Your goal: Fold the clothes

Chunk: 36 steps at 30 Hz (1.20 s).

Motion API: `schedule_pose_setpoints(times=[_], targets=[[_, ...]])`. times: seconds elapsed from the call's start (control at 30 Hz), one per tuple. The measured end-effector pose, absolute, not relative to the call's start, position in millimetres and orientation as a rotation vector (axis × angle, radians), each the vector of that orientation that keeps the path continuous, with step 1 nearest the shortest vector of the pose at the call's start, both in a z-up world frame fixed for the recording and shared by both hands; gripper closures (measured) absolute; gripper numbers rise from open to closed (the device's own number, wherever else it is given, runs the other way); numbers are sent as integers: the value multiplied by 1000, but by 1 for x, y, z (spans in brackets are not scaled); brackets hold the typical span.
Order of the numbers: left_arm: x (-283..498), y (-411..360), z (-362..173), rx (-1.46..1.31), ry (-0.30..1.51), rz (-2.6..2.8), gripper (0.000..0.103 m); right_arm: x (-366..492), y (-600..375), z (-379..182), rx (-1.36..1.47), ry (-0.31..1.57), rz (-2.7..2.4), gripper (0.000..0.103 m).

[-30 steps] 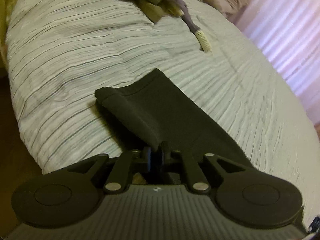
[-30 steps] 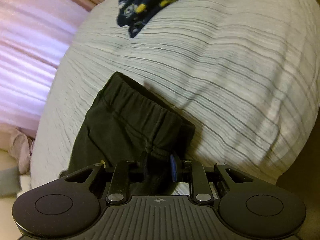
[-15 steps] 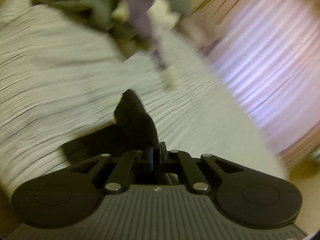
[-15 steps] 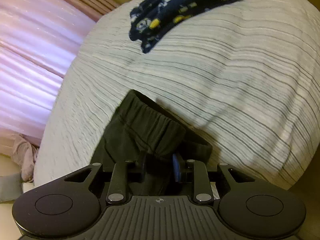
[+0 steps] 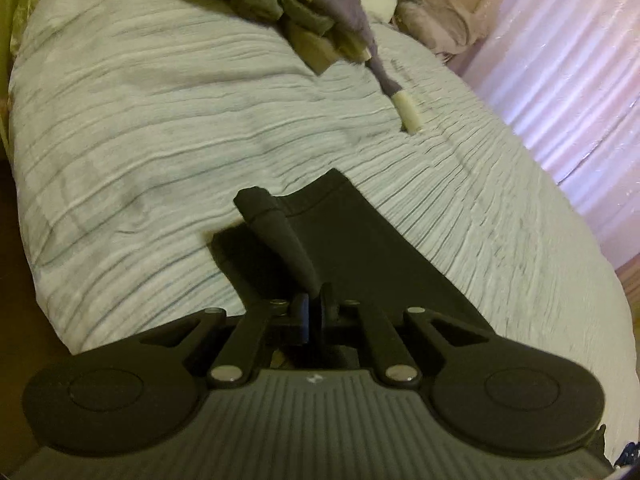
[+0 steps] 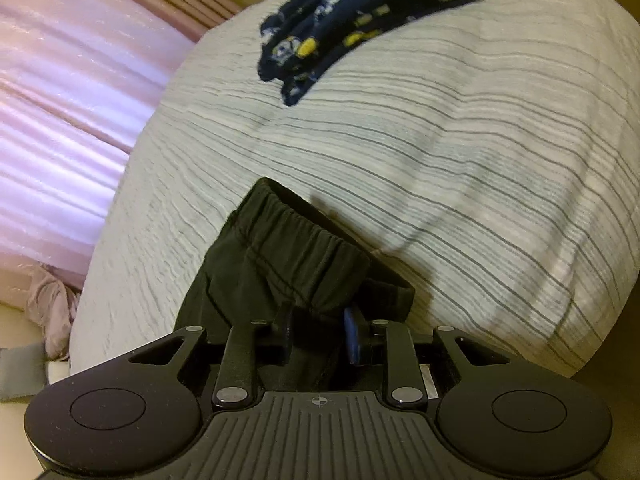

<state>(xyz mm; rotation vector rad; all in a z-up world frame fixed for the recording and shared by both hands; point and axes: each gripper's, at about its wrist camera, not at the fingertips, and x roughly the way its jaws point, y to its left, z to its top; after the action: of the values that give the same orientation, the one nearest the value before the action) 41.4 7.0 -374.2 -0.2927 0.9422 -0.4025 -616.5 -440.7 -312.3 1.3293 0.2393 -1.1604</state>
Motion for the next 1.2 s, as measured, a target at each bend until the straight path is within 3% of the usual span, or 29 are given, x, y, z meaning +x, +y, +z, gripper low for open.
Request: schedule_pose_setpoints(times=[0.2, 0.27, 0.3, 0.33, 0.5, 0.73, 0.9, 1.2], targets=[[41, -27, -382, -11, 969, -356, 94, -613, -444, -331, 1352, 308, -1185, 76], [33, -21, -373, -17, 990, -314, 85, -611, -446, -330, 1353, 314, -1182, 62], [29, -19, -369, -20, 1000, -293, 83, -611, -445, -326, 1327, 341, -1196, 49], [25, -16, -365, -23, 1010, -273, 82, -611, -442, -321, 1296, 371, -1213, 46], [-13, -26, -337, -11, 1046, -333, 84, -634, -430, -312, 1309, 344, -1225, 46], [-63, -152, -325, 84, 1047, -771, 84, -633, -434, -328, 1372, 207, -1148, 49], [-83, -243, -329, 189, 1069, -1027, 84, -635, -436, -337, 1404, 345, -1163, 51], [-111, -378, -335, 275, 1100, -1401, 66, -631, -506, -281, 1163, 371, -1155, 51]])
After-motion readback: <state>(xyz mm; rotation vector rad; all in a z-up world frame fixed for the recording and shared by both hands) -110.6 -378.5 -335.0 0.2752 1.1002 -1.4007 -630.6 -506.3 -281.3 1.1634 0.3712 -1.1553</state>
